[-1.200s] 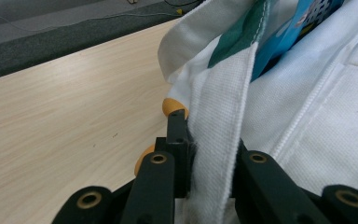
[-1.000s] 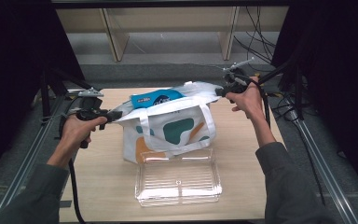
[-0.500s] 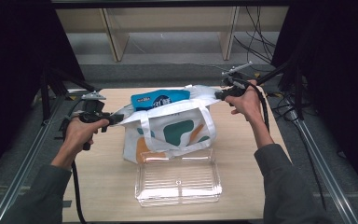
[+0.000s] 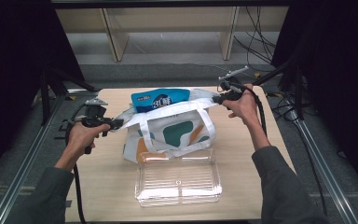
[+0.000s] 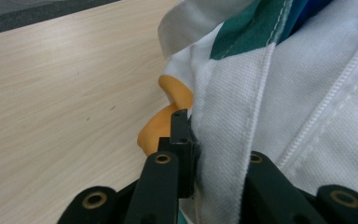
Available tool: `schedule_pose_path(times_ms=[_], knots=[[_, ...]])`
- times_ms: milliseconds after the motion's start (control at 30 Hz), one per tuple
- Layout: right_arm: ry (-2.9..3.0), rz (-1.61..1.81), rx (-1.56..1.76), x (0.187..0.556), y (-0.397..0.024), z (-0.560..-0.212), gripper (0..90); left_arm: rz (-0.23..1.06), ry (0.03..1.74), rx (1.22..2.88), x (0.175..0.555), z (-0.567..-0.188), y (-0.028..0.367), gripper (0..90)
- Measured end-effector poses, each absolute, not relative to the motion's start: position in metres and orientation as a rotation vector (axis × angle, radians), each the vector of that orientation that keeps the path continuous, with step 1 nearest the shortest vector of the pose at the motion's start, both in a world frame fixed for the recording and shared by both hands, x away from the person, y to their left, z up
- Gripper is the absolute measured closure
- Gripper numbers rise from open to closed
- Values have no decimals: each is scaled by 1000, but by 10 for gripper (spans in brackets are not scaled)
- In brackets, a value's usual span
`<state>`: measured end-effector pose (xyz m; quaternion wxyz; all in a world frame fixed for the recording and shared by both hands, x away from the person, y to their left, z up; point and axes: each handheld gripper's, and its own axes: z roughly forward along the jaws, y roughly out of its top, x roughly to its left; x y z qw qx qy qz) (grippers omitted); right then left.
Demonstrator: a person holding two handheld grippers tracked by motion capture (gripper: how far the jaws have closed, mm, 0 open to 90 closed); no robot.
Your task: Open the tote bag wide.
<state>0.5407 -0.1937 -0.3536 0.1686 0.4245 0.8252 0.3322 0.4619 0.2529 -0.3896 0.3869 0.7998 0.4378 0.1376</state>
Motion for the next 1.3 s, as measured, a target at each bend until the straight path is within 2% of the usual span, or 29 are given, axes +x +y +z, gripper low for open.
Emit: schedule_pose_path(times_ms=[367,700,867,1133,1300], knots=[[2416,931,1175,540,-190,-380,823,298,1128,2059,460,-413,252,837],[2455,883,1167,540,-193,-410,830,286,1133,2095,463,-429,246,837],[2464,893,1170,541,-190,-428,840,299,1148,2092,465,-448,242,842],[2503,817,1184,541,-184,-447,845,239,1181,2129,469,-481,237,848],[2526,770,1174,543,-182,-465,847,241,1186,2131,471,-488,234,850]])
